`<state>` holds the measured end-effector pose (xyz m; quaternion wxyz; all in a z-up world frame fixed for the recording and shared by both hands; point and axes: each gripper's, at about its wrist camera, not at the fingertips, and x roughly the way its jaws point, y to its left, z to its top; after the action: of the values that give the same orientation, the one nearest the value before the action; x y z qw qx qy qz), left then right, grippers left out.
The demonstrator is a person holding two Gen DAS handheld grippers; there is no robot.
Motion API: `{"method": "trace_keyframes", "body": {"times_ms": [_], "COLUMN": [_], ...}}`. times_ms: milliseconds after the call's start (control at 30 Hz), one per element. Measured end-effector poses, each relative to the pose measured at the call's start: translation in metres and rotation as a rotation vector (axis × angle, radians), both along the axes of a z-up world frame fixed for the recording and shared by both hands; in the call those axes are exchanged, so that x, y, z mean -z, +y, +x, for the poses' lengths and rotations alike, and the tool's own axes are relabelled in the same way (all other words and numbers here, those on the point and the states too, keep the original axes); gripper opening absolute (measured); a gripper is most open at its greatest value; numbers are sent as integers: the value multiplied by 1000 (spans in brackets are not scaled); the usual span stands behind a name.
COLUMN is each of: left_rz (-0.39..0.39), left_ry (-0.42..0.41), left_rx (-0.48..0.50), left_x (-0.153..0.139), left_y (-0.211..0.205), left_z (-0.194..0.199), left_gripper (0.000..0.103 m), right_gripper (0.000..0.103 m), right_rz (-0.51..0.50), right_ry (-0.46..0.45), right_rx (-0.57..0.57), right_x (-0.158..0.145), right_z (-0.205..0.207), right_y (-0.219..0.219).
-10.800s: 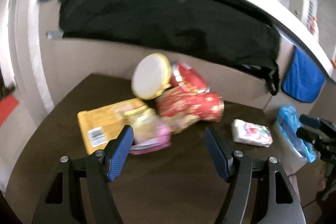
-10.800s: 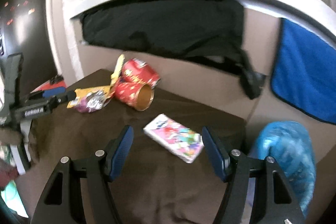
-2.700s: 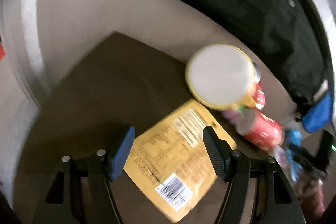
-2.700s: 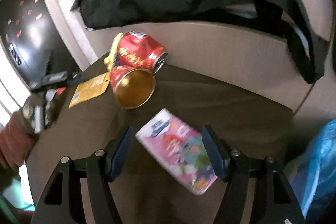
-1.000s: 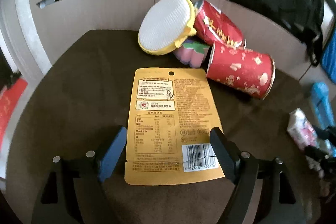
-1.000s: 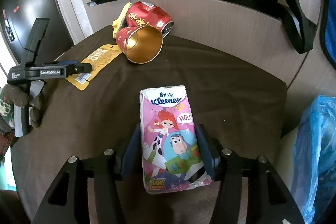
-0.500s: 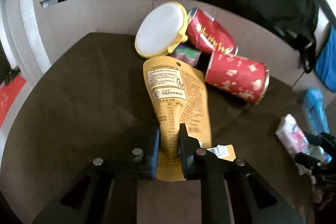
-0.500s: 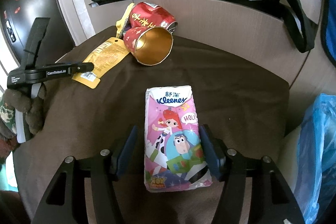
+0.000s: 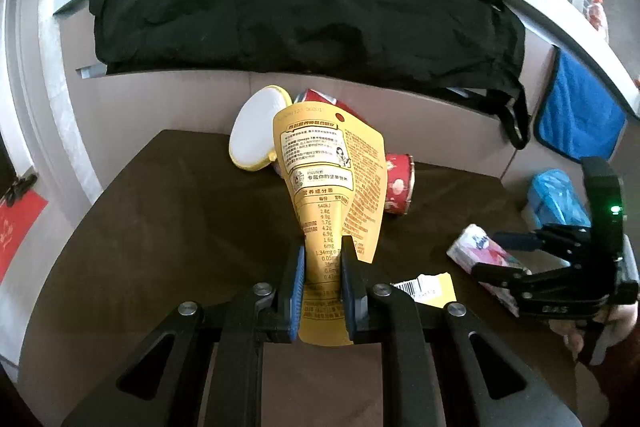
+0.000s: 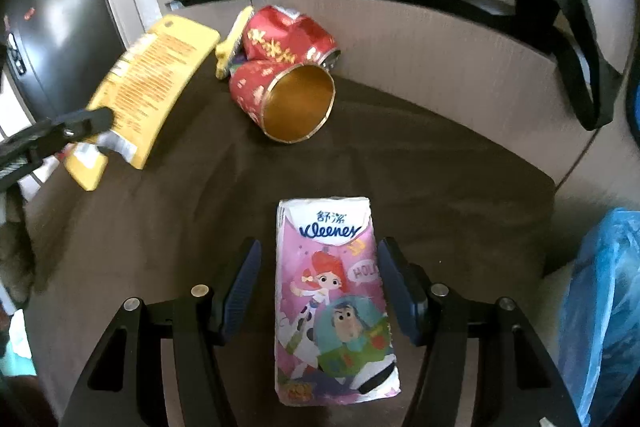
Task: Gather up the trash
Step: 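Carry the Kleenex pack and yellow packet over the blue-lined bin with both tools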
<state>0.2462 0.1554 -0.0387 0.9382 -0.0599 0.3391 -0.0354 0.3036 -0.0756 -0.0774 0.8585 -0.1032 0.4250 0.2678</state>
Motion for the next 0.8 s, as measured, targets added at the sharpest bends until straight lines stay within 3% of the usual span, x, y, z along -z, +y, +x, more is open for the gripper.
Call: {"method": "trace_keyframes", "body": {"times_ms": [267,367,433,500,800], "left_rz": [-12,-6,-6,-5,-16], "left_ry": [-16,-42,-58,-74,-194], "left_rx": [5,11,17,26,106], "left_x": [-1,-8,-14,-21,-71], "left_y": [-9,-12,-16,-19,-62], "left_z": [-14,-20,-25,-29,-40], "left_gripper": [17,17,17,17,17], "right_gripper": [58,58,47,46,43], "right_rz": [-73,-22,25,43,105], "right_ry": [2,50,81,75,-166], "right_rx": [34,61,71,88,138], "right_x": [5,8,8,3,-82], "right_z": [3,9,9,5,-41], "right_y": [3,-6,-12,-17,-49]}}
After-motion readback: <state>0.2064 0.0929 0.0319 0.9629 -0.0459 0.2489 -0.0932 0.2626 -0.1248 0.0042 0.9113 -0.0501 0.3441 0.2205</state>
